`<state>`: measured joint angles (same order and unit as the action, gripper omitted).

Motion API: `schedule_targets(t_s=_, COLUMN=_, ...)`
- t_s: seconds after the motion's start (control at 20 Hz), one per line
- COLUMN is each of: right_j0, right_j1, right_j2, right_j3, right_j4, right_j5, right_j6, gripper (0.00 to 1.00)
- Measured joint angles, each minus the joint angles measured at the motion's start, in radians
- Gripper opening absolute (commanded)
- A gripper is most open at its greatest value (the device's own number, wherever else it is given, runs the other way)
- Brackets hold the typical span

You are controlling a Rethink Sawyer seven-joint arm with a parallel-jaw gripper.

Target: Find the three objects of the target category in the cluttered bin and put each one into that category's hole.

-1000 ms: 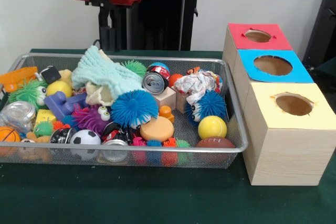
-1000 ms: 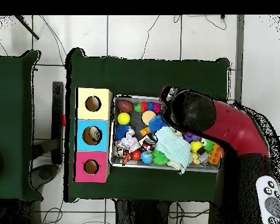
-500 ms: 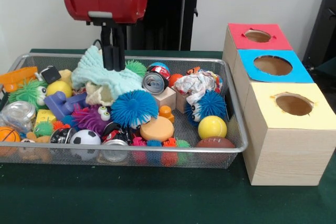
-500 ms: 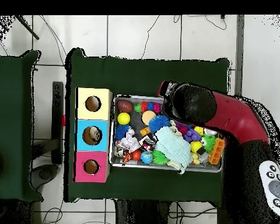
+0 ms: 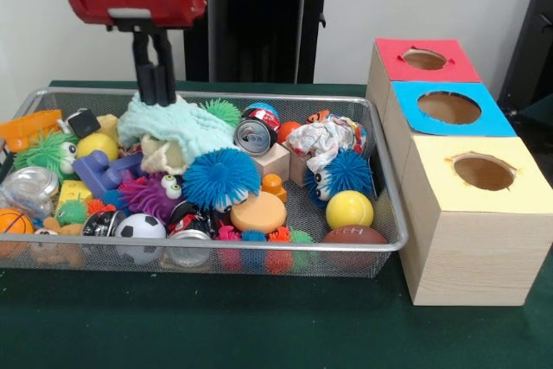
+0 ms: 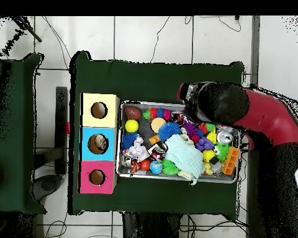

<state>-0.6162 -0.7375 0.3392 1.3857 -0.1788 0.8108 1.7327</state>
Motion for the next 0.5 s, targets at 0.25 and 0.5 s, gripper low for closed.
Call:
schedule_targets(t_s=0.25, right_j0=-0.044, right_j1=-0.002, right_j2=0.036, right_j3=-0.042, right_j4=-0.027, right_j5=0.066, right_j6=-0.055, gripper=0.0)
schedule_targets(t_s=0.5, right_j0=-0.07, right_j1=0.006, right_j2=0.063, right_j3=-0.095, right_j4=-0.053, right_j5=0.091, right_j6=-0.099, gripper=0.0)
